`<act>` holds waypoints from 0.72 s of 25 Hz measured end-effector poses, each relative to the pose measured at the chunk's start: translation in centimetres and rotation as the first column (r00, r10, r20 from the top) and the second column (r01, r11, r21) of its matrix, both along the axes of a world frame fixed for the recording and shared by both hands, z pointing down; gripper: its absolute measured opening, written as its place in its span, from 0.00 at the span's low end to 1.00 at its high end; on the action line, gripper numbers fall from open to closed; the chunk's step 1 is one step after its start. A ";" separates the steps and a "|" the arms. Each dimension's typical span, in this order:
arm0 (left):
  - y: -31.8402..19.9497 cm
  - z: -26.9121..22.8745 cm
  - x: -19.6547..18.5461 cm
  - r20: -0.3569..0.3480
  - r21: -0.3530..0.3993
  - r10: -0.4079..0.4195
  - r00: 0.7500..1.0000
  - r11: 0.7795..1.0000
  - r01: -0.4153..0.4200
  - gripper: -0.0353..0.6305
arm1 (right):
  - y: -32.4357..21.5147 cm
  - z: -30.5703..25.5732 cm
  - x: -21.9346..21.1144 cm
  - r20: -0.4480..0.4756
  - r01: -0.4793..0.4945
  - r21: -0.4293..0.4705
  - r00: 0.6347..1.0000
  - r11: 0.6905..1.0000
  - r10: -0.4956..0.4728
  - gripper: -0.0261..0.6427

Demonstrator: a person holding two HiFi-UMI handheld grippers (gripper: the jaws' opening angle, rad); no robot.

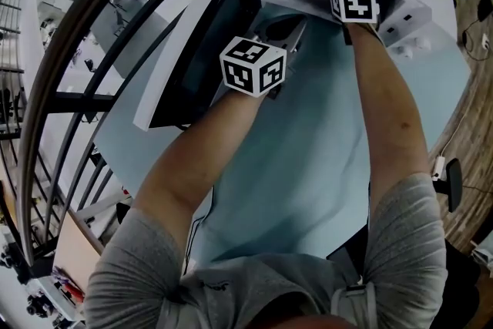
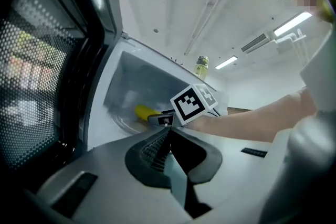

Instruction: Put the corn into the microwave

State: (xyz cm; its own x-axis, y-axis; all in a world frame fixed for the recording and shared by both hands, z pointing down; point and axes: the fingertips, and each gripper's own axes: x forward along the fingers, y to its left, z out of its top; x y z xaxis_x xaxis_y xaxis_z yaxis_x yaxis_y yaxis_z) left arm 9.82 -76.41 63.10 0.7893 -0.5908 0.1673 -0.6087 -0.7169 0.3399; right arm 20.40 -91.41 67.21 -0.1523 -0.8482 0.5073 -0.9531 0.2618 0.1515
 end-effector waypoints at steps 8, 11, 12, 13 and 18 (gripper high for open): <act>-0.7 0.8 -0.5 -0.005 -0.004 -0.018 1.000 1.000 0.018 0.08 | -1.4 0.4 1.0 -0.046 -0.003 0.001 0.999 1.000 0.003 0.38; -0.6 1.1 -0.3 -0.008 -0.007 -0.014 1.000 1.000 0.014 0.08 | -1.7 0.6 1.1 -0.073 -0.004 -0.001 0.997 1.000 0.004 0.39; -0.5 1.1 -0.2 -0.009 -0.007 -0.012 1.000 1.000 0.012 0.08 | -1.8 0.7 1.2 -0.081 -0.004 -0.002 0.997 1.000 0.004 0.39; -0.4 1.2 -0.1 -0.010 -0.006 -0.010 1.000 1.000 0.010 0.08 | -1.9 0.7 1.2 -0.087 -0.004 -0.005 0.996 1.000 0.004 0.39; -0.6 1.5 -0.3 -0.008 -0.007 -0.018 1.000 1.000 0.018 0.08 | -2.1 1.0 0.9 -0.119 0.011 -0.023 0.993 1.000 -0.014 0.39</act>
State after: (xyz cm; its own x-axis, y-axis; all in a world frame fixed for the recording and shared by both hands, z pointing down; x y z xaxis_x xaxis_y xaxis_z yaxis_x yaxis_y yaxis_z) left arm 9.56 -77.04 64.58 0.7797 -0.6039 0.1653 -0.6189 -0.7035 0.3494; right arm 21.31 -93.51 68.24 -0.1004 -0.8349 0.5411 -0.9253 0.2782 0.2576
